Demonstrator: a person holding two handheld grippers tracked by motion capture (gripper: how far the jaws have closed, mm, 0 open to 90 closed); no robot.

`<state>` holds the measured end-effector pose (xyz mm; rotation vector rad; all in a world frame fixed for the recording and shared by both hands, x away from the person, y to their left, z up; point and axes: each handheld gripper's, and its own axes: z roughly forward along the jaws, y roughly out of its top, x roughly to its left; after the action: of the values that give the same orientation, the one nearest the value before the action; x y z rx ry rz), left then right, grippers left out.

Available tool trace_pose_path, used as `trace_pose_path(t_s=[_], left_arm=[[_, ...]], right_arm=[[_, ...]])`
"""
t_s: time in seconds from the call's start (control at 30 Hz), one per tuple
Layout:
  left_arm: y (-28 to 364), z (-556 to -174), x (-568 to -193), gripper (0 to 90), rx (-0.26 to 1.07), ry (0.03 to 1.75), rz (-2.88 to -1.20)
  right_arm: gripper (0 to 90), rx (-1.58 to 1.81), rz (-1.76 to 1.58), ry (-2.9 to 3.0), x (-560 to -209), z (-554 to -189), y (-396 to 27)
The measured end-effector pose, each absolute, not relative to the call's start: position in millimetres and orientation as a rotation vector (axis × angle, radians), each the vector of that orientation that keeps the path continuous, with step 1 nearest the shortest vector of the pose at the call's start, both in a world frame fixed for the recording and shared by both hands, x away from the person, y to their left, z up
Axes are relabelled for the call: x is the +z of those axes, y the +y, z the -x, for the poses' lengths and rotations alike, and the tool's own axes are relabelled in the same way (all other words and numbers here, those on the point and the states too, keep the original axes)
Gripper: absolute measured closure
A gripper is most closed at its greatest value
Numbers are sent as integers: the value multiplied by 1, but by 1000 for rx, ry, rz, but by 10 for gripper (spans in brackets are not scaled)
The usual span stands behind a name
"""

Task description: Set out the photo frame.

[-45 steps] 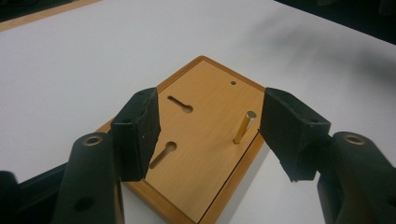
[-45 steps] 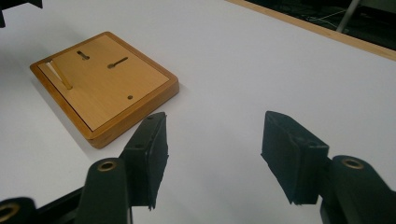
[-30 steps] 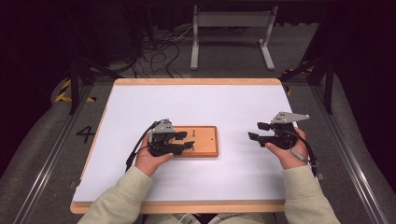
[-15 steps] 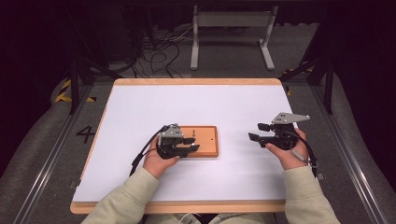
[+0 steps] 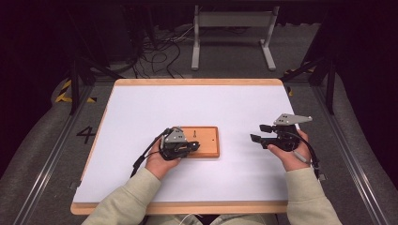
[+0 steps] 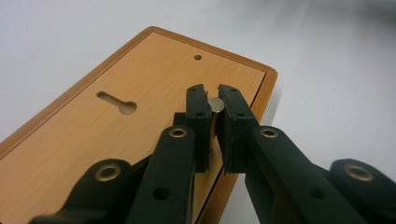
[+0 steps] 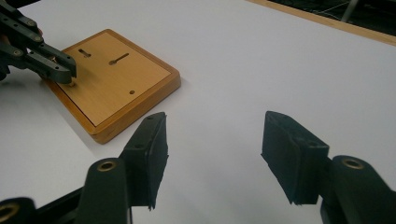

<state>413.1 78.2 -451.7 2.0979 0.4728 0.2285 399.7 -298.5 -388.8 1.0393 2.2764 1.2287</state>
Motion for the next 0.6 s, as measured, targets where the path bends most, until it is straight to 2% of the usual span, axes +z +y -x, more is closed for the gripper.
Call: trace_pose_path(t_s=[0.6], left_arm=[[75,-391,-453,835,488,240,-2158]], right_arm=[[412,1227,-1015,2291,-389,-401,-292]])
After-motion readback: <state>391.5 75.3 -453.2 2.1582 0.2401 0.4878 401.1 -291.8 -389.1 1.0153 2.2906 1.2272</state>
